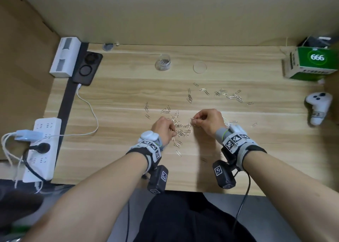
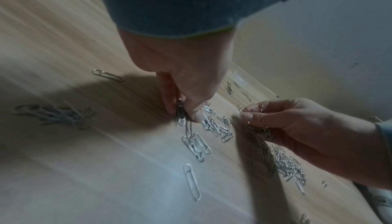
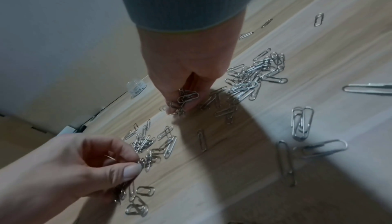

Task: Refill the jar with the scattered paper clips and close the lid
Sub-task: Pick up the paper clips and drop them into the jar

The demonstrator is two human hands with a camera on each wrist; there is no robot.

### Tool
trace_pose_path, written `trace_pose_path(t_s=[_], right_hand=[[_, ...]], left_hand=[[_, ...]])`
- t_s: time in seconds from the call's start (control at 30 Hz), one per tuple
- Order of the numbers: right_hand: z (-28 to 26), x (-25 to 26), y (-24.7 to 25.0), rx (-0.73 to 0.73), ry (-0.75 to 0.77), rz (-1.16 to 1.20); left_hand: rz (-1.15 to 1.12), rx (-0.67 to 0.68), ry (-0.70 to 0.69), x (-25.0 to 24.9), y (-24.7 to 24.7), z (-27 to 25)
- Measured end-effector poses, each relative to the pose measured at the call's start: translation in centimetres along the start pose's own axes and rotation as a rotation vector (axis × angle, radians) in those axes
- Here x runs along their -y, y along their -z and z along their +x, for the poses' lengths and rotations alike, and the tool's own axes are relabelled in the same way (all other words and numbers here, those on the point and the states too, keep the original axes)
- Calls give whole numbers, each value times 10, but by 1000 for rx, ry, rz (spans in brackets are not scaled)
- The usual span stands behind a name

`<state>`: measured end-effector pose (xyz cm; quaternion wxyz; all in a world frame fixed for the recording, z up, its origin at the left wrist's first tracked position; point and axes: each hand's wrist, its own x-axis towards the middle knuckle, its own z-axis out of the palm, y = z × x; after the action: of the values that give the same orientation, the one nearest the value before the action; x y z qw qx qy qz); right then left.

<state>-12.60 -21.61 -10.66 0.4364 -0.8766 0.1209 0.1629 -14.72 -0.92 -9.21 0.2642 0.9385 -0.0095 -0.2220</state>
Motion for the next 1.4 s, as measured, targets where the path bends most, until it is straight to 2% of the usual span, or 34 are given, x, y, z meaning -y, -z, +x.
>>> trace_pose_path(t_s=[0.2, 0.47, 0.73, 0.97, 1.17, 1.33, 1.4], right_hand=[[2, 5, -2, -7, -32, 25], [14, 37, 2, -17, -84, 43], [36, 73, 11, -13, -156, 76], [96, 111, 25, -33, -155, 203], [149, 112, 20, -15, -180, 241], [161, 113, 19, 23, -167, 296], [166, 113, 19, 39, -161, 308]], left_hand=[[39, 101, -15, -2, 11, 7], [-22, 140, -20, 6, 41, 22], [-159, 55, 38, -5, 109, 67], [-331, -80, 37, -30, 164, 139], [-405, -133, 92, -40, 170, 211], [-462, -185, 138, -35, 164, 241], [-422, -189, 90, -32, 162, 244]])
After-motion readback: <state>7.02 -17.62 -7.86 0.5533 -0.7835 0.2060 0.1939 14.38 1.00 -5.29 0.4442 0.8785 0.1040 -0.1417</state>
